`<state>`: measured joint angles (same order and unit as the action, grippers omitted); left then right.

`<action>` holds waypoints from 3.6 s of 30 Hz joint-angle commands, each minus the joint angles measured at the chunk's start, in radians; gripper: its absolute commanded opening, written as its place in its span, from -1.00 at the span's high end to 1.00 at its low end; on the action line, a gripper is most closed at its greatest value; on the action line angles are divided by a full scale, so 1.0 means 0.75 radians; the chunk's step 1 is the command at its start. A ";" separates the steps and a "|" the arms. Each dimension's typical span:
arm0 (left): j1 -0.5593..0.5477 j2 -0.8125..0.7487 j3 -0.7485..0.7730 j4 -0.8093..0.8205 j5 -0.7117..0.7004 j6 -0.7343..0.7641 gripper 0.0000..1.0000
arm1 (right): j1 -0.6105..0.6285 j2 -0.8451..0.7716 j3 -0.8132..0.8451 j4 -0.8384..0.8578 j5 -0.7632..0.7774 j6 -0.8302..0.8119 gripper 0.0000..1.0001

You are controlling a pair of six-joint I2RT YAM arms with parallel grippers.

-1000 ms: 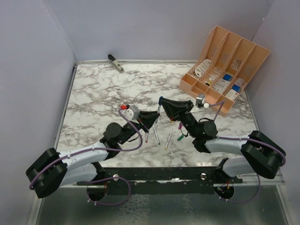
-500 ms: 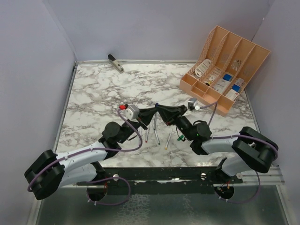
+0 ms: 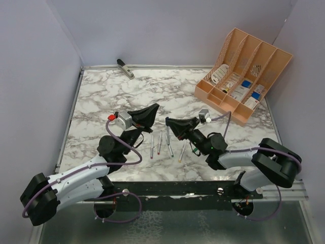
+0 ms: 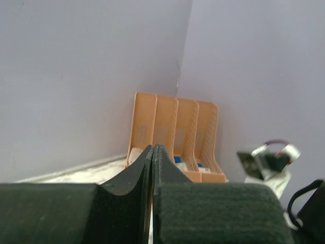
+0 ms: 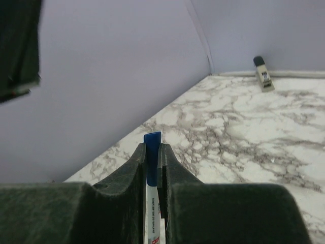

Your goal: Insert the pens into the pen caps

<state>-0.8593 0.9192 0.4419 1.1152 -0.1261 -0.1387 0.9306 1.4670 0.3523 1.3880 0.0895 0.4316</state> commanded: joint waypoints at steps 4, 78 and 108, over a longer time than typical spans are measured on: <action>0.002 -0.154 -0.061 -0.347 -0.123 0.035 0.74 | 0.009 -0.188 0.167 -0.143 0.192 -0.281 0.97; 0.338 0.568 0.430 -1.053 0.078 -0.204 1.00 | 0.007 -0.459 0.211 -0.458 0.374 -0.313 -1.00; 0.687 1.281 0.905 -1.661 0.032 -0.197 0.41 | 0.005 -0.308 0.516 -1.434 0.874 -0.062 -0.99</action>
<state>-0.3511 1.8683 1.1194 -0.1001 -0.0738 -0.2832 0.9302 1.2339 0.7441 0.3500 0.6861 0.3397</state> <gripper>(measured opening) 0.228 0.994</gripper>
